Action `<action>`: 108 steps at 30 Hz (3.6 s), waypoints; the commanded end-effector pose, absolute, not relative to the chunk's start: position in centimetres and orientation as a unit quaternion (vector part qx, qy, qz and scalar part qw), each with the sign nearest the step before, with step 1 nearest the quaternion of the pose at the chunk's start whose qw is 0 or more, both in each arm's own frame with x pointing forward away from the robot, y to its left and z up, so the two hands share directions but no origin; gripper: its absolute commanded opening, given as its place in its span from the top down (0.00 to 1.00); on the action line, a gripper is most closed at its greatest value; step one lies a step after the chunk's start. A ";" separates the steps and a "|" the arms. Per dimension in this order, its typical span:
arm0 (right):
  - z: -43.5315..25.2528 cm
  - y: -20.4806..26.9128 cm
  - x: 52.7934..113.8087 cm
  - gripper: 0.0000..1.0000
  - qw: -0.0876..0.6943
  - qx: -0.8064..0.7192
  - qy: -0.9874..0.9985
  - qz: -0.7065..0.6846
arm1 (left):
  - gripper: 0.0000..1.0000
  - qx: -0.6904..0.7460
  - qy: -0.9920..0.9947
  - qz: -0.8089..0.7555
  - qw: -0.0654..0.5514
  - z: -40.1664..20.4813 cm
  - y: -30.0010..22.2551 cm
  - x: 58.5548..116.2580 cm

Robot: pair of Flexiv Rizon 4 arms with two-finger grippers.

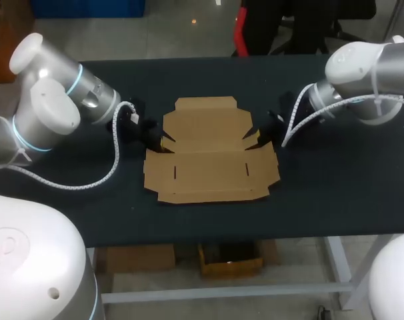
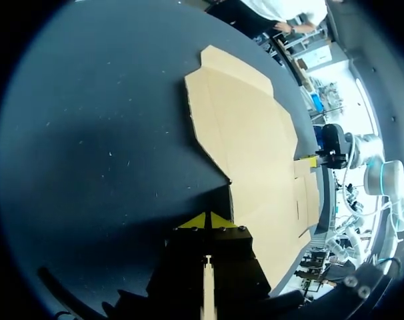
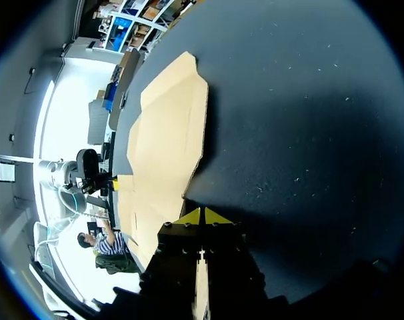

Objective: Assemble the packaging by folding the flat box into shape, placing the metal phone stand inside, and closing the box properly

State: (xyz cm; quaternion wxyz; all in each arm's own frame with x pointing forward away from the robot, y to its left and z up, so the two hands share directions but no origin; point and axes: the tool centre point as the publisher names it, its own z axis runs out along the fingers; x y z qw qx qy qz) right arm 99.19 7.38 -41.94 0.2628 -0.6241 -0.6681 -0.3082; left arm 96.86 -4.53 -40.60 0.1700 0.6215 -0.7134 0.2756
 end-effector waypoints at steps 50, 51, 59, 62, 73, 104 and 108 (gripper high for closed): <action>-40.4 8.6 98.2 1.00 0.239 -0.643 -0.668 -0.287 | 1.00 0.642 -0.711 0.270 0.102 -39.2 -6.1 97.2; -40.3 8.8 98.3 1.00 0.239 -0.642 -0.670 -0.287 | 1.00 0.642 -0.710 0.270 0.101 -39.1 -6.1 97.1; -40.5 9.5 98.4 1.00 0.238 -0.638 -0.676 -0.282 | 1.00 0.662 -0.699 0.251 0.099 -38.4 -5.9 96.0; -40.7 9.6 98.4 1.00 0.239 -0.638 -0.676 -0.280 | 1.00 0.661 -0.699 0.255 0.100 -38.2 -5.9 95.7; -40.4 10.1 98.4 1.00 0.238 -0.636 -0.680 -0.277 | 1.00 0.651 -0.705 0.261 0.107 -38.2 -7.3 95.7; -40.5 11.9 98.0 1.00 0.218 -0.637 -0.698 -0.245 | 1.00 0.650 -0.711 0.244 0.111 -39.4 -9.1 95.9; -40.6 11.9 97.9 1.00 0.216 -0.638 -0.698 -0.241 | 1.00 0.651 -0.712 0.241 0.110 -39.6 -9.3 96.0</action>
